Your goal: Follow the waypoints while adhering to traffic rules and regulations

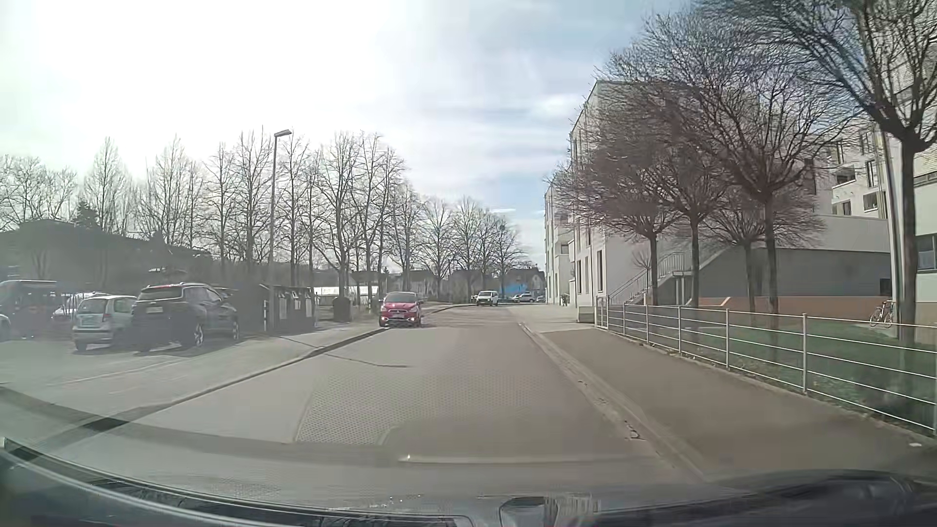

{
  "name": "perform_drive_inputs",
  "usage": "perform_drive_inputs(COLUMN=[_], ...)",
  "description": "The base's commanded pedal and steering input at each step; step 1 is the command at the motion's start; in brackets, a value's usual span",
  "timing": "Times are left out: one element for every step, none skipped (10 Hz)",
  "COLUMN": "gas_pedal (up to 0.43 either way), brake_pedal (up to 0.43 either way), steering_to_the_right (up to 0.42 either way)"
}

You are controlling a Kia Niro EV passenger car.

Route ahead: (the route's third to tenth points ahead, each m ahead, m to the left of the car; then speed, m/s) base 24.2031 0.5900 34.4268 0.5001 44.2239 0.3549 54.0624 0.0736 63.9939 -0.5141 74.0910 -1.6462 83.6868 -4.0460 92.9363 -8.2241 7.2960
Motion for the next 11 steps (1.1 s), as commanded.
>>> perform_drive_inputs(gas_pedal=[0.130,0.098,0.098,0.098,0.098,0.098,0.098,0.098,0.098,0.098,0.098], brake_pedal=[0.000,0.000,0.000,0.000,0.000,0.000,0.000,0.000,0.000,0.000,0.000], steering_to_the_right=[-0.002,-0.001,-0.001,0.001,0.000,0.000,0.000,0.000,0.001,0.001,0.001])
